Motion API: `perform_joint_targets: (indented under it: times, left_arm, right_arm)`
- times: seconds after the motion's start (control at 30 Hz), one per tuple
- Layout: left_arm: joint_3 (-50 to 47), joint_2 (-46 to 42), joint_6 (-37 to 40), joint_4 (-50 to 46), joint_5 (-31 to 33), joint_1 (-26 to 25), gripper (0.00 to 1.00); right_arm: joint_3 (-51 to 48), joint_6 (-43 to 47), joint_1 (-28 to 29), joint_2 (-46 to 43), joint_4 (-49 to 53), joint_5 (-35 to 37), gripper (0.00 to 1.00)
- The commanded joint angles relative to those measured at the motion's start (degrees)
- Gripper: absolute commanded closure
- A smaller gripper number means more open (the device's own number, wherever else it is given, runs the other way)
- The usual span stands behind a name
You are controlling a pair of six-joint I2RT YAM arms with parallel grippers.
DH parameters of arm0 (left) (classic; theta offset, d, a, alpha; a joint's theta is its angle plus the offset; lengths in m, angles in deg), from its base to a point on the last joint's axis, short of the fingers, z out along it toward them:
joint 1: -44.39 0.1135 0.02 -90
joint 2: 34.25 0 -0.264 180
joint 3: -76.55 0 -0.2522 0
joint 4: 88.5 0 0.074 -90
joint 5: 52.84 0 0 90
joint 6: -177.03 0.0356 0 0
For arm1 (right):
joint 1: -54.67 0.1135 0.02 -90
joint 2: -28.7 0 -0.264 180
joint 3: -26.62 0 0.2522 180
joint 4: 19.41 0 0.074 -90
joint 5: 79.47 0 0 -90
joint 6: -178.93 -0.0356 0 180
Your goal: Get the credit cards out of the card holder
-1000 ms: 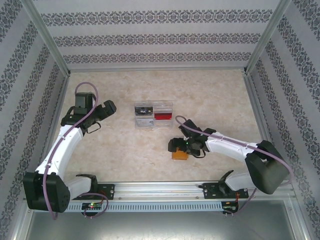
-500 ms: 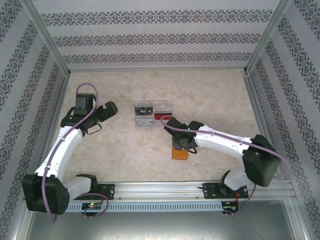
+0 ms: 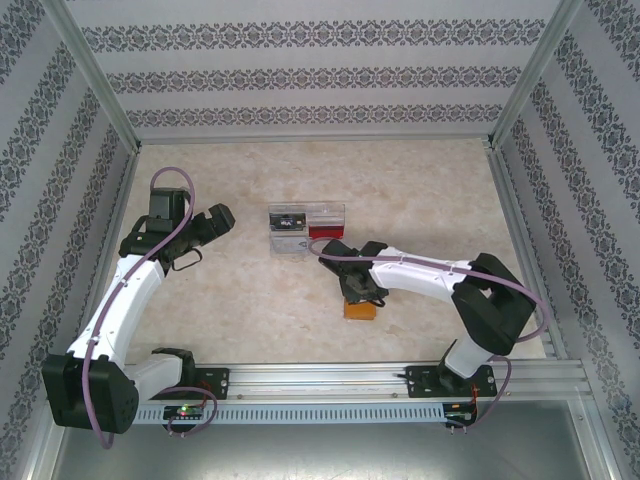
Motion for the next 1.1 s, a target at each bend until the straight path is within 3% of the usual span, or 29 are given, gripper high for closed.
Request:
perform_joint_targets:
  times: [0.0, 0.1, 0.3, 0.5, 0.57, 0.87, 1.07]
  left_arm:
    - [-0.2, -1.2, -0.2, -1.9, -0.7, -0.9, 0.0]
    - [-0.2, -1.2, -0.2, -2.1, -1.5, -0.9, 0.0]
    - [-0.3, -1.8, -0.8, -2.8, -2.4, -3.5, 0.0]
    - [-0.8, -2.2, -4.2, -2.7, 0.3, -12.5, 0.0]
    - [-1.2, -1.9, -6.3, -2.3, 1.3, -16.6, 0.0]
    - [-5.0, 0.0, -17.2, 3.6, -0.5, -29.3, 0.04]
    - [-7.8, 0.9, -20.2, 7.4, -2.3, -33.7, 0.16]
  right_arm:
    - [0.7, 0.1, 0.8, 1.4, 0.4, -0.5, 0.6]
    - [0.3, -0.2, 0.9, 1.9, 0.5, -0.6, 0.6]
    - [-0.6, -0.2, 0.8, 1.8, 0.4, 0.4, 0.73]
    - [-1.9, -0.1, 0.8, 0.1, -0.6, 0.5, 0.89]
    - [-2.7, 0.0, 0.8, -1.2, -1.2, 0.6, 0.99]
    - [-5.5, -0.4, 0.5, -10.8, -6.3, -3.1, 1.0]
    - [-5.2, -2.2, 0.6, -13.3, -9.8, -6.5, 1.0]
